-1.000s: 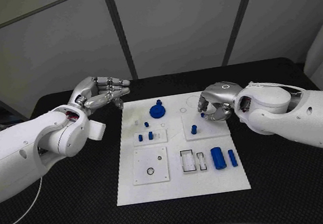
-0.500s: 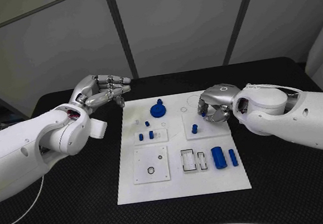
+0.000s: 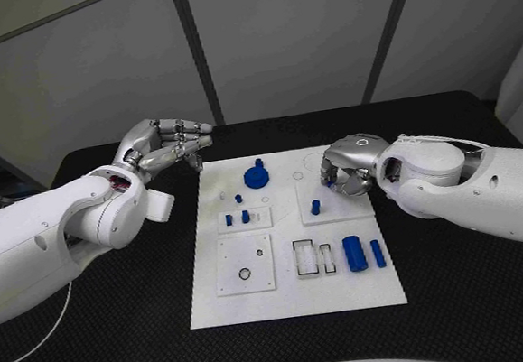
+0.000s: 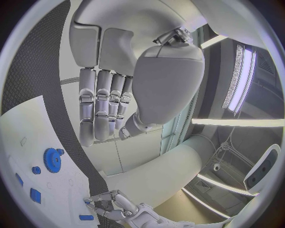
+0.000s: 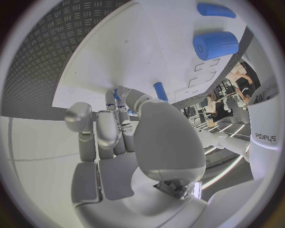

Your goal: Assemble the parts on the task board

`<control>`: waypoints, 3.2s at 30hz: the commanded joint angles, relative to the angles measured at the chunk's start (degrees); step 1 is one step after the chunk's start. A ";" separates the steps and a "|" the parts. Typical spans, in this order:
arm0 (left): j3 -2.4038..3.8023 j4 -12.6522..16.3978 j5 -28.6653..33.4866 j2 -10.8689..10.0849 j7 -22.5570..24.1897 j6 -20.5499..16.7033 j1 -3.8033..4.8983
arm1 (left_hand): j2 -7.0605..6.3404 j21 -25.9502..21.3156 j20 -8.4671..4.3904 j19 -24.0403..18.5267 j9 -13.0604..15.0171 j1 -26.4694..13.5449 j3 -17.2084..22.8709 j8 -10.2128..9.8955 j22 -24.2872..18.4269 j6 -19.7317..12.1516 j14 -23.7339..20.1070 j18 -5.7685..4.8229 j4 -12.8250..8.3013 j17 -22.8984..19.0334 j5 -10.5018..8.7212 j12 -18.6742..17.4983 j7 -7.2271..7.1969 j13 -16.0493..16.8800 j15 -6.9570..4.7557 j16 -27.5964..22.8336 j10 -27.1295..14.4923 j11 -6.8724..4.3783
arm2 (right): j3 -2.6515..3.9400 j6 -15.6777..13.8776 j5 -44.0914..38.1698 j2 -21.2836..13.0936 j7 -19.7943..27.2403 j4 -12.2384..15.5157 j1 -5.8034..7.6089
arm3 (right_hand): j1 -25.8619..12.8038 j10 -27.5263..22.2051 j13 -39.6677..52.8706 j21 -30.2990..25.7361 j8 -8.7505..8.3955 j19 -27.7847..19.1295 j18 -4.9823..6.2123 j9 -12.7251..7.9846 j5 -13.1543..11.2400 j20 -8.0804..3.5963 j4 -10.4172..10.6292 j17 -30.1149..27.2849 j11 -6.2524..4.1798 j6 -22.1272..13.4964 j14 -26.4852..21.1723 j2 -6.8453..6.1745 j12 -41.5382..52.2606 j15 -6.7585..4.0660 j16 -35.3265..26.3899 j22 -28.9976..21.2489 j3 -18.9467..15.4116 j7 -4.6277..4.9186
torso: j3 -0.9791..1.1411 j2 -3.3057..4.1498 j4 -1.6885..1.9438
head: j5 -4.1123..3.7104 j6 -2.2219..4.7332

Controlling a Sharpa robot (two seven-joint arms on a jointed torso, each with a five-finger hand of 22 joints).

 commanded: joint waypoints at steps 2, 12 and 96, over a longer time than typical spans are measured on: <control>0.03 -0.03 0.28 0.05 0.78 0.08 0.06 | 0.32 -0.29 0.12 -0.42 -0.11 -0.10 -0.03 0.28 -0.07 -0.16 -0.29 -0.22 -0.30 -0.13 0.03 0.37 0.52 0.09 -0.03 -0.39 -0.68 0.01 | -0.10 -2.15 -1.72 -0.40 -1.07 0.48 -0.06 | 0.78 1.07 0.40 0.76 0.10 0.39 -0.63 0.29 -0.08 -0.13 -0.62 0.13 -0.61 0.32 2.57 1.14 0.02 -0.39 0.53 0.82 0.93 0.02 | 0.03 -0.05 -0.03 | -0.06 -0.04; 0.03 -0.30 0.28 0.08 0.52 0.16 0.05 | 0.34 -0.39 0.15 -0.40 -0.17 -0.12 -0.12 0.19 -0.13 -0.39 -0.30 -0.23 -0.37 -0.24 0.03 0.45 0.63 0.10 0.03 -0.44 -0.95 0.11 | -0.06 -5.52 -2.04 -1.97 -0.93 3.06 -0.06 | 0.45 0.83 0.49 1.33 -0.07 0.41 -0.72 0.36 0.00 -0.12 -0.98 0.24 -0.49 0.19 2.50 0.90 -0.33 -0.31 0.82 1.45 1.45 0.12 | -0.02 -0.10 -0.04 | -0.18 -0.01; -0.11 -5.55 0.29 6.61 -0.69 2.17 0.09 | 0.49 -0.95 0.35 -0.55 -0.39 -0.19 -0.48 0.02 -0.38 -1.16 -0.71 -0.26 -0.69 -0.72 0.04 0.91 0.94 0.19 0.31 -0.73 -2.23 0.45 | -0.79 -2.02 -2.38 9.12 -2.59 10.58 -7.41 | -1.28 0.35 0.88 2.44 -0.52 0.30 -0.86 0.61 0.74 0.20 -0.99 0.96 -0.23 -0.21 2.47 0.42 -1.18 -0.03 2.11 2.71 1.57 0.38 | -0.93 -1.67 1.07 | 8.53 -4.54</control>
